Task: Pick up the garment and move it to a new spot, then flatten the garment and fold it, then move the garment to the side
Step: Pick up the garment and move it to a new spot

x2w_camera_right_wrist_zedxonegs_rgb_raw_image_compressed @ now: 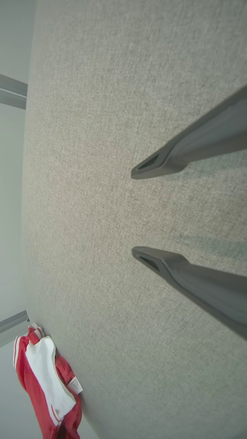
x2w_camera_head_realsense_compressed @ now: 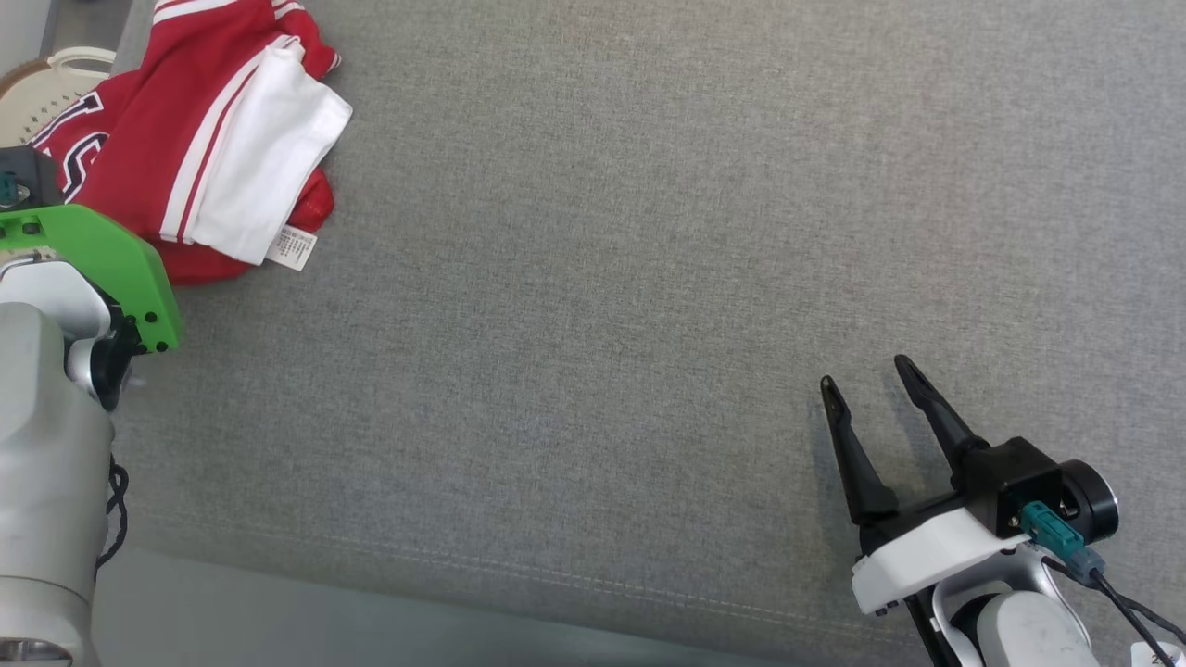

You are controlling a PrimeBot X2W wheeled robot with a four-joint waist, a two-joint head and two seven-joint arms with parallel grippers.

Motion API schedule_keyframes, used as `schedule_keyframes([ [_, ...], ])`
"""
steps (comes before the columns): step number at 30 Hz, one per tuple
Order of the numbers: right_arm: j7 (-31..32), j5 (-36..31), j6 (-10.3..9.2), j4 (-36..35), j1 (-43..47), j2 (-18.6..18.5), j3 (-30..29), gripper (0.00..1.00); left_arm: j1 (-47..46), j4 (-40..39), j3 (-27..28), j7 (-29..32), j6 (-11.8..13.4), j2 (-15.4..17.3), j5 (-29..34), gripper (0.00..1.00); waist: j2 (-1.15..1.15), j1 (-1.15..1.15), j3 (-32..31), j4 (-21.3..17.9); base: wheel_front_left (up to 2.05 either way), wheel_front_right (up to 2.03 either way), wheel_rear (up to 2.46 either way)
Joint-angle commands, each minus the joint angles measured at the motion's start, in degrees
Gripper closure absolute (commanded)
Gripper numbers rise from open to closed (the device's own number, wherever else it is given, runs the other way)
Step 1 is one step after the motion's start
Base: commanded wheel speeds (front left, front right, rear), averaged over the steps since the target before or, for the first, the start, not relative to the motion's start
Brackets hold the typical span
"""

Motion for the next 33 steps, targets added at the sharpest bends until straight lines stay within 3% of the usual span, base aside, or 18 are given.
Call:
schedule_keyframes([
  [1, -0.8, 0.8, -0.03, 0.8, -0.5, -0.1, 0.3, 0.00, -0.3, -0.3, -0.7, -0.5, -0.8, 0.8, 0.7, 1.00, 0.00, 0.00, -3.7, -1.3, 0.00, 0.00, 0.00],
  [7, -2.8, 3.7, -0.03, 4.9, 1.1, -0.1, 1.9, 0.00, -1.1, -2.6, -2.1, -3.3, -1.8, 1.2, 1.0, 1.00, 0.00, 0.00, -10.2, -3.3, 0.00, 0.00, 0.00],
  [17, -4.4, 5.8, -0.03, 10.6, 6.2, -0.1, 3.0, 0.00, 0.6, -8.1, -5.6, -8.0, -2.7, -3.8, 0.2, 1.00, 0.00, 0.00, -24.9, -9.6, 0.00, 0.00, 0.00],
  [26, -4.3, 6.0, -0.03, 10.5, 7.6, -0.1, 3.4, 0.00, -1.7, -14.9, -7.6, -13.1, -2.9, -8.7, -0.4, 1.00, 0.00, 0.00, -27.4, -17.4, 0.00, 0.00, 0.00],
  [33, -5.2, 6.7, -0.03, 11.1, 5.8, -0.1, 4.3, 0.00, -3.5, -21.4, -9.6, -15.9, -3.1, -13.9, -4.3, 1.00, 0.00, 0.00, -26.6, -24.0, 0.00, 0.00, 0.00],
])
